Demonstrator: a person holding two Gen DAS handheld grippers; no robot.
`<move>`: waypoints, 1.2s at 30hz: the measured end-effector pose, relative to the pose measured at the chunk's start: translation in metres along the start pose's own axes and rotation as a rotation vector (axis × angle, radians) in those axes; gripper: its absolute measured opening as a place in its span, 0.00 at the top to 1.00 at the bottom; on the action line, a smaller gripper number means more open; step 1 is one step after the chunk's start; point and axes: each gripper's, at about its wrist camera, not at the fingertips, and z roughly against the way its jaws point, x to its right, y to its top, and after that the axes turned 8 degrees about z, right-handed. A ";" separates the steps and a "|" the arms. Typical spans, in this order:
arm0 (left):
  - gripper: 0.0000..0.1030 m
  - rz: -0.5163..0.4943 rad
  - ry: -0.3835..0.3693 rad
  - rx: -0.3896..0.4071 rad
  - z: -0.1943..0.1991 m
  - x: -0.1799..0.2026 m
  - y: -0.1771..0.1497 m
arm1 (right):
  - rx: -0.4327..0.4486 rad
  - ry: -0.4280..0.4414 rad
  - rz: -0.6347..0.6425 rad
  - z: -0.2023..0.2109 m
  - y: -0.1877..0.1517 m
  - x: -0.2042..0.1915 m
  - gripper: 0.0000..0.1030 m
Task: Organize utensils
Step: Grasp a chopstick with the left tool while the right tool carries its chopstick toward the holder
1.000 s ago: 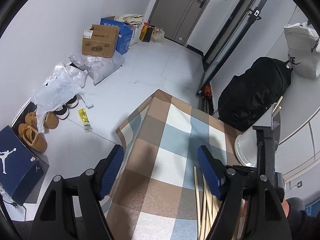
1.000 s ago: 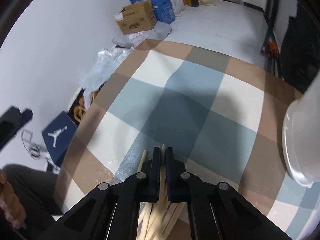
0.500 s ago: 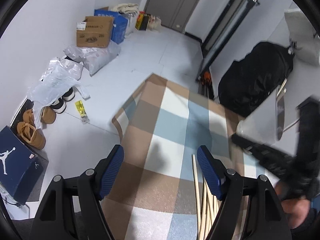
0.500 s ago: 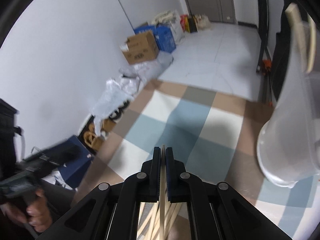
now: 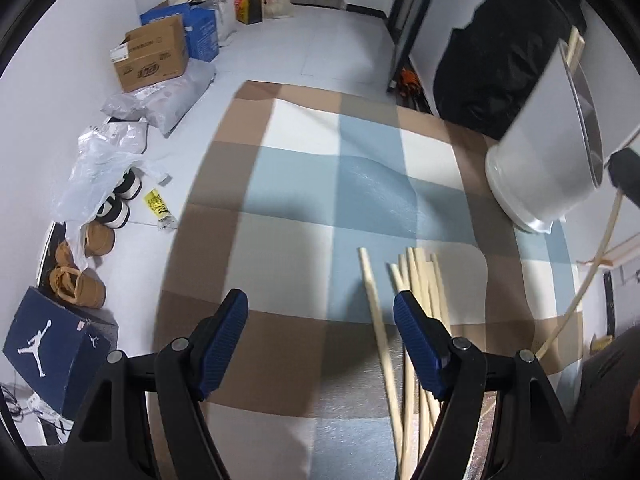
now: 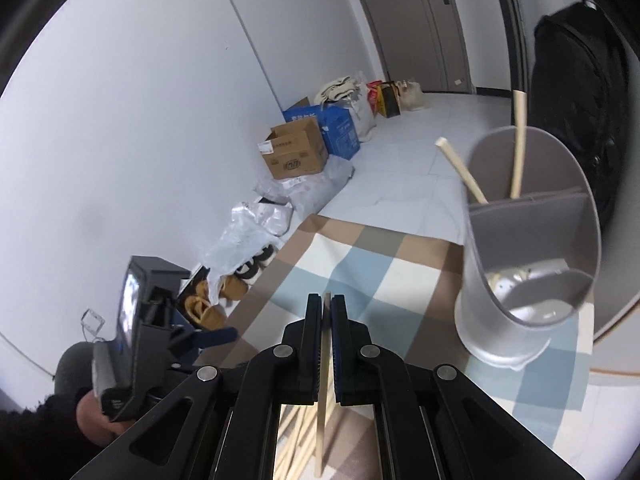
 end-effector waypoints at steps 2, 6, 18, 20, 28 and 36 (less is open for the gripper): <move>0.31 -0.007 0.019 -0.015 -0.005 0.004 -0.001 | 0.010 -0.002 -0.004 0.006 -0.003 0.003 0.96; 0.37 -0.004 0.055 -0.050 -0.017 0.006 0.001 | 0.031 -0.005 -0.007 0.016 -0.005 0.010 0.96; 0.63 -0.034 0.139 0.004 -0.026 0.026 0.005 | 0.083 -0.001 -0.024 0.046 -0.015 0.028 0.96; 0.80 -0.043 0.130 0.019 -0.026 0.028 0.005 | 0.087 -0.002 -0.030 0.050 -0.017 0.031 0.96; 0.99 0.098 0.030 0.008 -0.025 0.010 0.016 | 0.096 -0.005 -0.062 0.055 -0.023 0.041 0.96; 1.00 0.181 -0.033 0.082 -0.005 0.004 0.021 | 0.113 -0.013 -0.047 0.059 -0.021 0.038 0.96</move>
